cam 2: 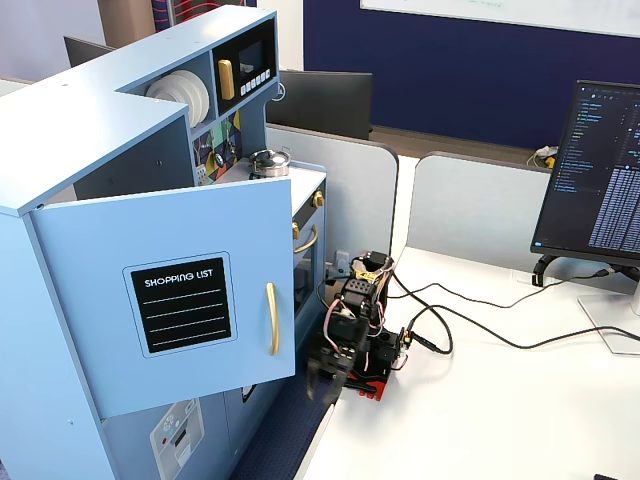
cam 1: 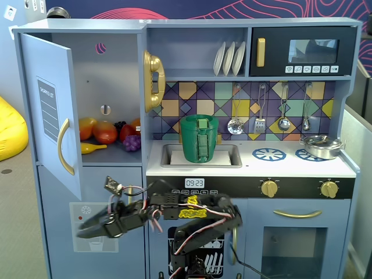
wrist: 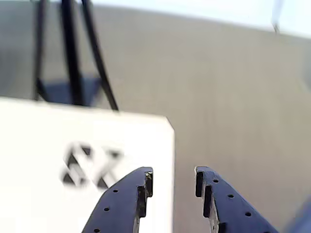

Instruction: Close the left cabinet door

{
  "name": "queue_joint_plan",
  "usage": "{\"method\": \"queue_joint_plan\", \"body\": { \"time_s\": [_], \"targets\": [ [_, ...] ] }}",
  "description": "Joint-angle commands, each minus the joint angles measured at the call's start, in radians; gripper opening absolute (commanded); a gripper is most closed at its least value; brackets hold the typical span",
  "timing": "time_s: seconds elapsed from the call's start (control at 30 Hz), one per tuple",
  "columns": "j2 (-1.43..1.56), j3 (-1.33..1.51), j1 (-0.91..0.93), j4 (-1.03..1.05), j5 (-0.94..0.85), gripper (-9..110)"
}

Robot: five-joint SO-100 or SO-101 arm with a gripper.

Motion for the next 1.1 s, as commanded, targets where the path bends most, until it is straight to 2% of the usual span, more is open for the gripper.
{"method": "queue_joint_plan", "body": {
  "time_s": [0.0,0.23,0.5,0.73,0.87,1.07],
  "targets": [
    [-0.166,-0.123,-0.081,-0.207,0.005,0],
    [-0.445,-0.362,-0.089,-0.334,0.034,0],
    [-0.673,-0.598,-0.012,-0.462,-0.058,0],
    [-0.770,-0.759,0.069,-0.468,-0.141,0],
    [-0.749,-0.747,0.112,-0.472,-0.187,0],
    [-0.609,-0.577,0.198,-0.538,-0.204,0]
  ]
}}
